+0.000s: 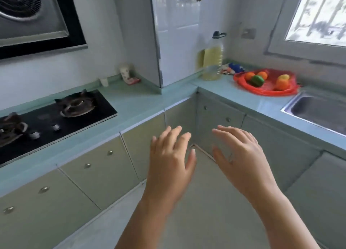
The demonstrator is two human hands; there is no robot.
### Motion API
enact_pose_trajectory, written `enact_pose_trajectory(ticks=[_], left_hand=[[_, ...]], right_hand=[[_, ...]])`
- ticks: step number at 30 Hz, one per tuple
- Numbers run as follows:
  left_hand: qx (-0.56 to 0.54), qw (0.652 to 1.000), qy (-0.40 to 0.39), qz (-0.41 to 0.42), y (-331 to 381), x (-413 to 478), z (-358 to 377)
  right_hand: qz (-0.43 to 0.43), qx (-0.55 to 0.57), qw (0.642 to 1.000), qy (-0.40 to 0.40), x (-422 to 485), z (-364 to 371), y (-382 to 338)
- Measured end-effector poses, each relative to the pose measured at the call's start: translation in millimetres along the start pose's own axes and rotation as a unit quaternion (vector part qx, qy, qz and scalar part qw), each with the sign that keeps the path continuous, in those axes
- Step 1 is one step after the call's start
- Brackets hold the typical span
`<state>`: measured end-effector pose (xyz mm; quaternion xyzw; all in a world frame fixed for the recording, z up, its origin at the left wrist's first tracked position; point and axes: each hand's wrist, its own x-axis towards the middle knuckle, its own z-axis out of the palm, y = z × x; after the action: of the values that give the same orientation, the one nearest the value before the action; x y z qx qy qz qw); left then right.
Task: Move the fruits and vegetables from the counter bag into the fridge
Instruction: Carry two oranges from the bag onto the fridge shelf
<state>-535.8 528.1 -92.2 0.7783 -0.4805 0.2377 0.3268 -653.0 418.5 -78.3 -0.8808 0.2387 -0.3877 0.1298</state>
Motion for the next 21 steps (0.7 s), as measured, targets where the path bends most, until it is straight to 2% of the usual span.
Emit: enact_pose_trajectory(ticks=[10,16,21], left_hand=[[-0.114,0.988,-0.067,0.082,86,112,154],[-0.164,0.980,-0.073,0.089,142,183,236],[-0.176,0.975,-0.109,0.083,143,214,290]], right_hand=[[0.095,-0.092,0.985,0.107,68,-39,174],[0.112,-0.128,0.980,0.102,114,-57,270],[0.125,-0.134,0.979,0.092,143,-45,318]])
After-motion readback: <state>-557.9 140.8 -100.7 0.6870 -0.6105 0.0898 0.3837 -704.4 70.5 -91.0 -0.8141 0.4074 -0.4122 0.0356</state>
